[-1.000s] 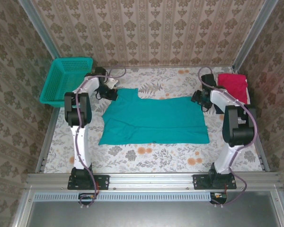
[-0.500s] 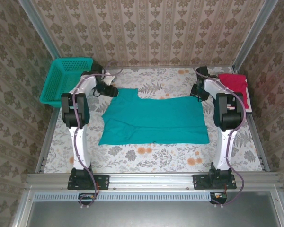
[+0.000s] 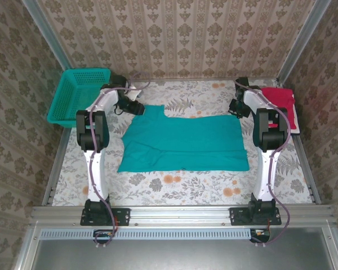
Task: Fold and stack the t-shirts
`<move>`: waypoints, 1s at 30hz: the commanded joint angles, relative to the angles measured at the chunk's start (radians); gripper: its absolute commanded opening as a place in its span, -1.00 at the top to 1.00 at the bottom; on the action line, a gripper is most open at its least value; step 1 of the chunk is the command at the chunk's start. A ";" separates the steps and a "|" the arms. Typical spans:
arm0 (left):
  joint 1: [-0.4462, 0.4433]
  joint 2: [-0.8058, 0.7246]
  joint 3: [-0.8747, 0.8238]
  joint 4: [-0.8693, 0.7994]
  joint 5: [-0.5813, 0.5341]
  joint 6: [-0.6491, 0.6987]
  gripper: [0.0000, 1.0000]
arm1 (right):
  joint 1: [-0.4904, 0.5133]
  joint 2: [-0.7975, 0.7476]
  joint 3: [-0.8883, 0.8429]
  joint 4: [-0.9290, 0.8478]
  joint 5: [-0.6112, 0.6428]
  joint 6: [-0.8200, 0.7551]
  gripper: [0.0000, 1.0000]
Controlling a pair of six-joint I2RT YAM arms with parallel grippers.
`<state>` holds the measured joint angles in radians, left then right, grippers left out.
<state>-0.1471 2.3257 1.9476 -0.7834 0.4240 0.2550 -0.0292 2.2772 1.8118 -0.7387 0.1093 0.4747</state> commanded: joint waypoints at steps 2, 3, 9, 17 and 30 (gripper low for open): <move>0.002 0.032 0.039 -0.044 0.022 0.000 0.09 | -0.001 0.013 0.007 -0.038 0.001 -0.008 1.00; 0.001 0.036 0.044 -0.049 0.022 0.000 0.10 | 0.000 0.012 0.005 -0.035 0.000 -0.009 1.00; 0.000 0.055 0.056 -0.079 0.012 0.002 0.17 | 0.000 0.007 -0.004 -0.027 -0.008 -0.012 1.00; 0.003 0.065 0.073 -0.120 -0.058 0.015 0.14 | 0.000 0.007 -0.008 -0.021 -0.018 -0.017 1.00; 0.012 0.023 0.050 -0.083 -0.057 0.001 -0.11 | 0.000 0.005 -0.012 -0.021 -0.031 -0.023 1.00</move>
<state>-0.1471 2.3768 1.9926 -0.8669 0.3843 0.2584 -0.0292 2.2772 1.8122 -0.7376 0.0982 0.4694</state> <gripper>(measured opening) 0.553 0.047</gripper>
